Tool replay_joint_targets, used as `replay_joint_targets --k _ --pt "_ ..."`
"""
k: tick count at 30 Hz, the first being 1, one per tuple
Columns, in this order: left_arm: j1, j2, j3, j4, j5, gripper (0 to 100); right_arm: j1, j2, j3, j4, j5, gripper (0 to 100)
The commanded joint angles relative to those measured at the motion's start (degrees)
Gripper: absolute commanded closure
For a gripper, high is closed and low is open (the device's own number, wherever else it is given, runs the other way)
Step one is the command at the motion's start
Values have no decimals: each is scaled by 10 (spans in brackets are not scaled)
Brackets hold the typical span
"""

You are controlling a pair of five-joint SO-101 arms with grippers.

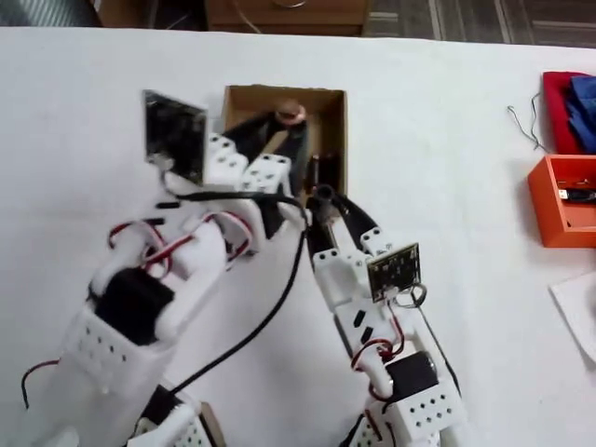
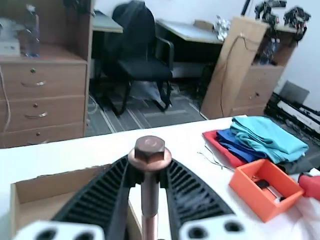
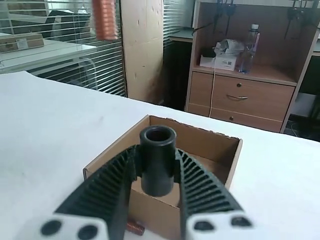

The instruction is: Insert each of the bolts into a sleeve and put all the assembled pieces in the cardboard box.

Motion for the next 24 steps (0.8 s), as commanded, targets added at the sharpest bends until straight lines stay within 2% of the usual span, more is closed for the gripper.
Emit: replay_joint_targets --k 1,6,10,16,24 --pt "22 24 -51 -17 -3 975 -3 -4 -37 0 4 978" --pt "23 38 -49 -16 -3 975 -3 8 -46 23 4 979" --pt "24 39 -49 -16 -3 975 0 76 -110 59 -1 979" --pt "23 40 -48 -16 -3 975 -1 182 -145 -14 -1 978" --pt "19 40 -48 -20 -4 975 -4 200 -147 -90 -1 978"
